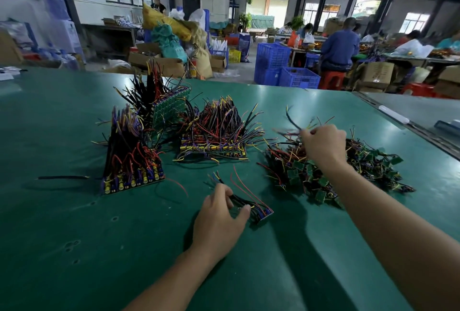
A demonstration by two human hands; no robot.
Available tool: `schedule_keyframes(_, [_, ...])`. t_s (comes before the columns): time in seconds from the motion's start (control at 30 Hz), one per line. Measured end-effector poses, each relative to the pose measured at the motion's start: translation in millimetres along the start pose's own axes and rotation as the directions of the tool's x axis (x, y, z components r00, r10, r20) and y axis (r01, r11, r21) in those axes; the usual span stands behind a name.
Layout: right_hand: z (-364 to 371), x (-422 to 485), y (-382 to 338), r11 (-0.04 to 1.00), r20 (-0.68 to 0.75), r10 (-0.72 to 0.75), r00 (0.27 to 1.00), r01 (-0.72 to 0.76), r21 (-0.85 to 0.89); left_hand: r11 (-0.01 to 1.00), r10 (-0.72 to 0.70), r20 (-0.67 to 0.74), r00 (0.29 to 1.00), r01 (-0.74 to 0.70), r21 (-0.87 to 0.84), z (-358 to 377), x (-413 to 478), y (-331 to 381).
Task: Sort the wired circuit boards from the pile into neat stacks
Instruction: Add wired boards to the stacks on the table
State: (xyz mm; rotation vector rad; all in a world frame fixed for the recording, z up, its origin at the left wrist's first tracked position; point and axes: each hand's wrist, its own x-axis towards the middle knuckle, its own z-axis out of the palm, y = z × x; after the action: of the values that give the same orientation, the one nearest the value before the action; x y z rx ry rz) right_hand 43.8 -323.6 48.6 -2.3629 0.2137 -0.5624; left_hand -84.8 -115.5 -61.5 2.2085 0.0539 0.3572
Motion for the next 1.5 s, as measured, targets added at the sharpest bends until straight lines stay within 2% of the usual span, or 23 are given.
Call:
schedule_keyframes(0.1, [5.4,2.6,6.1,0.94,0.163,-0.052,0.985,0.103,-0.326,0.983,0.085,0.06,0.995,-0.094,0.159,3.5,-1.0,-1.8])
schedule_keyframes(0.2, [9.4,-0.5,4.3,0.873,0.233,0.011,0.972,0.104,-0.476,0.969,0.102,0.132,0.986,-0.129,0.21,5.6,-0.2,-3.8])
schedule_keyframes(0.3, [5.7,-13.4,-5.7,0.89,0.223,0.037,0.974,0.069,-0.451,0.969,0.116,0.127,0.985,-0.14,0.201,4.9,-0.3,-5.7])
schedule_keyframes(0.37, [3.4,-34.3,-10.9,0.898,0.217,-0.015,0.976,0.109,-0.427,0.974,0.12,0.097,0.988,-0.136,0.18,4.2,-0.2,-4.7])
schedule_keyframes(0.4, [4.4,-48.2,-11.1,0.895,0.26,-0.045,0.964,0.155,-0.419,0.98,0.113,0.077,0.991,-0.124,0.153,3.5,-0.5,-3.9])
schedule_keyframes(0.43, [6.2,-63.3,-10.7,0.887,0.347,-0.062,0.936,0.211,-0.412,0.987,0.102,0.056,0.993,-0.108,0.118,2.9,-0.7,-3.2])
schedule_keyframes(0.53, [18.0,-108.7,-4.7,0.855,0.639,-0.031,0.768,0.352,-0.381,0.997,0.07,0.029,0.997,-0.071,0.041,3.1,-0.1,-4.1])
schedule_keyframes(0.6, [29.0,-124.3,1.4,0.851,0.688,-0.046,0.724,0.39,-0.353,0.997,0.061,0.02,0.998,-0.061,0.042,4.0,0.5,-3.7])
schedule_keyframes(0.7, [38.3,-131.3,6.2,0.905,0.627,-0.133,0.768,0.351,-0.238,0.999,0.036,-0.021,0.999,-0.037,-0.032,3.3,0.3,-2.4])
schedule_keyframes(0.77, [38.7,-132.7,11.2,0.971,0.565,-0.159,0.81,0.23,-0.057,0.99,0.0,-0.072,0.997,-0.011,-0.144,1.7,1.5,-0.4])
schedule_keyframes(0.83, [40.6,-137.1,15.1,0.983,0.492,-0.131,0.861,0.049,0.175,0.965,-0.061,-0.13,0.99,0.025,-0.26,0.6,4.6,1.2])
schedule_keyframes(0.93, [49.3,-141.2,23.0,0.866,0.389,-0.009,0.921,-0.188,0.464,0.908,-0.127,-0.17,0.977,0.046,-0.417,-0.7,6.3,4.8])
schedule_keyframes(0.97, [51.3,-140.5,24.0,0.773,0.373,0.052,0.926,-0.274,0.573,0.896,-0.11,-0.185,0.977,0.017,-0.445,-1.5,4.8,6.3])
schedule_keyframes(1.03, [51.7,-137.3,23.7,0.591,0.38,0.135,0.915,-0.382,0.711,0.913,0.008,-0.262,0.965,-0.114,-0.391,-4.1,0.9,8.4])
schedule_keyframes(1.1, [50.6,-135.8,20.7,0.456,0.417,0.139,0.898,-0.432,0.778,0.928,0.096,-0.278,0.956,-0.187,-0.323,-2.5,-1.3,8.6])
schedule_keyframes(1.17, [49.1,-135.2,18.2,0.32,0.47,0.103,0.877,-0.477,0.819,0.927,0.08,-0.209,0.975,-0.15,-0.344,2.3,-0.7,8.6])
schedule_keyframes(1.3, [47.3,-138.7,11.3,0.204,0.515,-0.024,0.857,-0.5,0.841,0.891,0.021,0.024,0.999,-0.008,-0.454,5.9,1.6,7.7])
schedule_keyframes(1.4, [49.8,-142.4,6.7,0.219,0.508,-0.061,0.859,-0.485,0.847,0.889,0.069,0.055,0.996,-0.037,-0.456,3.3,1.6,7.1])
schedule_keyframes(1.5, [54.5,-146.4,8.7,0.354,0.458,-0.121,0.881,-0.393,0.849,0.889,0.124,0.068,0.99,-0.081,-0.45,5.0,-1.6,7.5])
